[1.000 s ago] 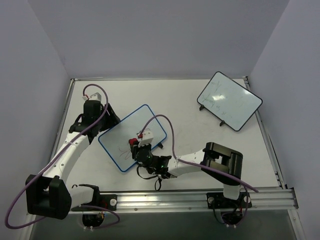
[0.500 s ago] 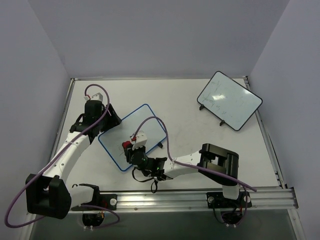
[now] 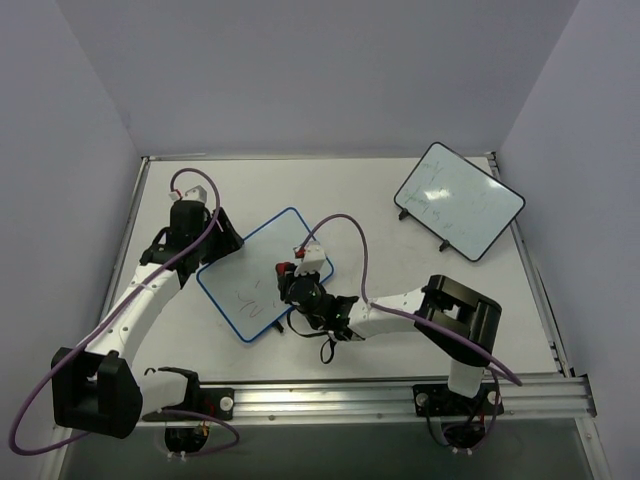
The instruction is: Erase the whiteboard
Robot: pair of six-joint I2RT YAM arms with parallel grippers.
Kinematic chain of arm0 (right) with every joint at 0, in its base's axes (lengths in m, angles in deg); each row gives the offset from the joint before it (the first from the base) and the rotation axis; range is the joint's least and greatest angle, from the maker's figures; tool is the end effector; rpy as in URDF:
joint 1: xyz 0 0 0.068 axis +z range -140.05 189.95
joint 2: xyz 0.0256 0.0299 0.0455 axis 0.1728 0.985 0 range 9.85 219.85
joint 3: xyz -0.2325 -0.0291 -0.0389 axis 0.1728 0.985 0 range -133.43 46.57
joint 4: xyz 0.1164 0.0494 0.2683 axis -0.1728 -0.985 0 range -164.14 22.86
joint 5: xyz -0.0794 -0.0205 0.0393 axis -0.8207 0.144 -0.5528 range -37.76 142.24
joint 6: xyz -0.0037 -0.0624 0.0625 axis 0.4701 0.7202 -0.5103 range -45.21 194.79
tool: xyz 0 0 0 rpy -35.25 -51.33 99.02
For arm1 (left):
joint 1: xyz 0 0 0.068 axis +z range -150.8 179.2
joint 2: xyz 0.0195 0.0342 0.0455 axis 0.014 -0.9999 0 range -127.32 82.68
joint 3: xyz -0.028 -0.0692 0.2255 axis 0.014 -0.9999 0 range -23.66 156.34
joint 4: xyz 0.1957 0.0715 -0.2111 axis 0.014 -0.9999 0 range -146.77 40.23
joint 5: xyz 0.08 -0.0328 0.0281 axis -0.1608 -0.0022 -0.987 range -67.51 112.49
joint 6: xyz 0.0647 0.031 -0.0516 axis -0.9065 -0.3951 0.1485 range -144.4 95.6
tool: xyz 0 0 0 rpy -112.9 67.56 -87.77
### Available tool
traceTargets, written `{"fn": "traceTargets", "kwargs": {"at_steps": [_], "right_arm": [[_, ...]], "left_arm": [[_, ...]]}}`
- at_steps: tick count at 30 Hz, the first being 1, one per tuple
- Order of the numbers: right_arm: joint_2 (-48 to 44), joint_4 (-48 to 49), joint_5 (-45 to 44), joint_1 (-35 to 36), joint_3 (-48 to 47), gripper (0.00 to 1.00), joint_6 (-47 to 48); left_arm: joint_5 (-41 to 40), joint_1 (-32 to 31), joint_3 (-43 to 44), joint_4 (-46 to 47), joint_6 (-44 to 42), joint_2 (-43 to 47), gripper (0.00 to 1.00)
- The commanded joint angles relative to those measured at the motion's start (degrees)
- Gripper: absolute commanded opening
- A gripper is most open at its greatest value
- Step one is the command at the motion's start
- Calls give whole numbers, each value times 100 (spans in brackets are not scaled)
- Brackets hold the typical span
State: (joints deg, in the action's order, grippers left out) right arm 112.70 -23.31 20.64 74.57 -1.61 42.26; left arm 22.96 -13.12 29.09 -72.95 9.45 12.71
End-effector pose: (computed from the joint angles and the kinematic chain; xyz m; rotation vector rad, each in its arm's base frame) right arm 0.2178 0.3629 0.1131 -0.0900 1.7907 0.7553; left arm 0.3375 -0.0744 0.2020 -0.4277 2.2734 -0.4278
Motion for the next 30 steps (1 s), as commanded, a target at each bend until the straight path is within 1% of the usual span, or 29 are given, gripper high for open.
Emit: {"fn": "traceTargets", "kwargs": {"at_steps": [1,4,11,15,20,24,30], "right_arm": [[218,-666,-49,-73,-146,0,133],[402,-692,-22,120,-340,0,256],[807,-982,74,674,-1253,0,538],[965,-1061,92,973,-1518,0,582],[1114,-1079,189,1175,-1720,0,669],[1238,-1245,215,1185,-1870,0,687],[940,-1403,22,904,-1519,0,477]], "left_arm": [[164,-60,16,-64,17,10,66],[155,-78,25,-73,17,10,66],[120,-113,68,-90,17,-7,66],[111,-139,86,-125,17,19,66],[94,-148,69,-117,26,19,66],[94,-166,86,-99,34,-16,66],[67,-192,139,-152,26,1,66]]}}
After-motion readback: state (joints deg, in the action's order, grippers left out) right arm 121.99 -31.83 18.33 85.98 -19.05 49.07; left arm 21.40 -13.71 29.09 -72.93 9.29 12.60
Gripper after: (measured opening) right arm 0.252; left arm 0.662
